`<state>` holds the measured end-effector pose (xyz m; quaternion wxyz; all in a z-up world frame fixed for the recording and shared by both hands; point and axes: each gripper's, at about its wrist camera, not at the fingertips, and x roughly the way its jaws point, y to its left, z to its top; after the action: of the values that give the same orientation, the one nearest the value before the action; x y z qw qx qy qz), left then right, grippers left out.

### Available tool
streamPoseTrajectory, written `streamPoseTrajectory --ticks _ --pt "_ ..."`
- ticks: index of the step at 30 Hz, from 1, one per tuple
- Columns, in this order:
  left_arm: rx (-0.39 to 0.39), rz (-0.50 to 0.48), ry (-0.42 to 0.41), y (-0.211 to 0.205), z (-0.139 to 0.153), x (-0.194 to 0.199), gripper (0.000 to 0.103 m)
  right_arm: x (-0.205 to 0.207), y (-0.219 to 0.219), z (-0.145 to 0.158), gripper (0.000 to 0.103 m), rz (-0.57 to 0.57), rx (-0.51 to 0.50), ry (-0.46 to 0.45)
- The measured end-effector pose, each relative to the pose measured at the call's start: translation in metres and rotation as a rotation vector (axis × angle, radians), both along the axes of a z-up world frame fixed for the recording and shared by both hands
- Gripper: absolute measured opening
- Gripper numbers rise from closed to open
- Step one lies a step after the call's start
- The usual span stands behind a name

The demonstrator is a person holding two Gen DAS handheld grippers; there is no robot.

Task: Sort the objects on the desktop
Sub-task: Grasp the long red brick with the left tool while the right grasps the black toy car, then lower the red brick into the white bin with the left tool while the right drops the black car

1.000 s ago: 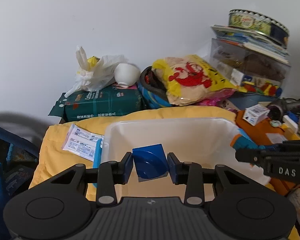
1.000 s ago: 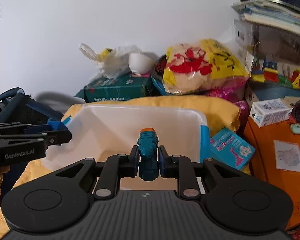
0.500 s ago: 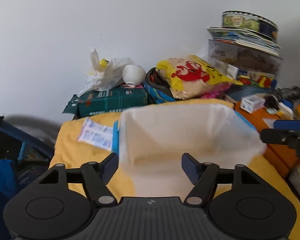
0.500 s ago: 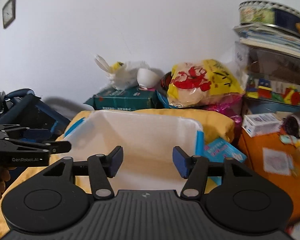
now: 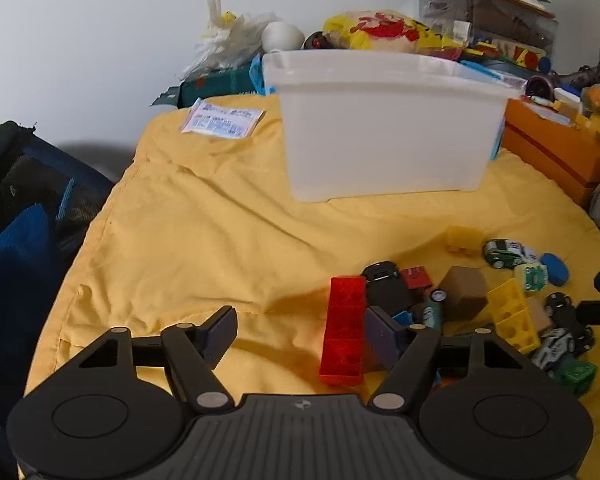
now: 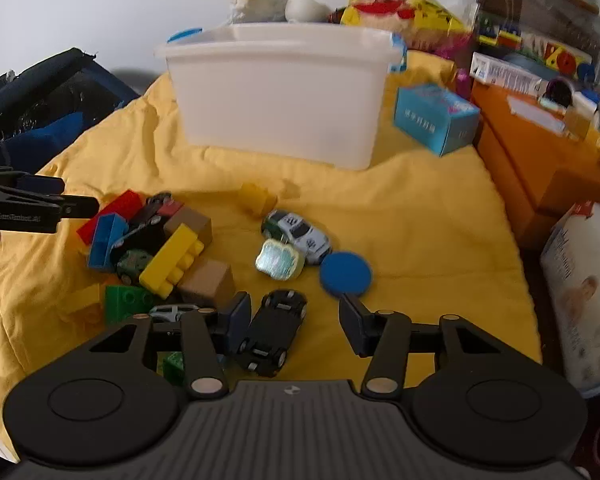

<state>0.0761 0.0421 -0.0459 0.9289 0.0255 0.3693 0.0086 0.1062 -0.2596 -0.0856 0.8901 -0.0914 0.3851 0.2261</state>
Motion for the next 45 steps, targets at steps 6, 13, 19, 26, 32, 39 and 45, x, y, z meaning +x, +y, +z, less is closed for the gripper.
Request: streamPoseTrajectory --ticks 6,13,19,26,32,39,45 --pt "0.005 -0.037 0.018 -0.007 -0.011 0.009 0.073 0.006 0.006 -0.009 0.052 0.001 -0.031 0.009" --pt "0.001 -0.072 0.073 -0.009 -0.024 0.008 0.07 0.004 0.007 -0.019 0.052 -0.017 -0.047 0.035" --pt "-0.019 -0.098 0.08 -0.012 -0.027 0.01 0.04 0.002 0.013 -0.023 0.051 -0.019 -0.048 0.04" --pt "-0.035 -0.099 0.091 -0.017 -0.031 0.014 0.032 0.003 0.017 -0.029 0.024 -0.026 -0.018 0.077" --pt "-0.058 -0.077 0.076 -0.01 -0.024 0.012 0.027 -0.002 0.015 -0.02 0.021 -0.001 0.03 0.07" --pt "-0.065 -0.046 0.045 -0.006 -0.005 0.01 0.027 -0.004 0.003 -0.002 0.021 -0.021 0.07 0.021" --pt "-0.067 -0.028 0.005 -0.009 0.021 0.012 0.027 0.006 -0.007 0.017 0.021 -0.041 0.107 -0.014"
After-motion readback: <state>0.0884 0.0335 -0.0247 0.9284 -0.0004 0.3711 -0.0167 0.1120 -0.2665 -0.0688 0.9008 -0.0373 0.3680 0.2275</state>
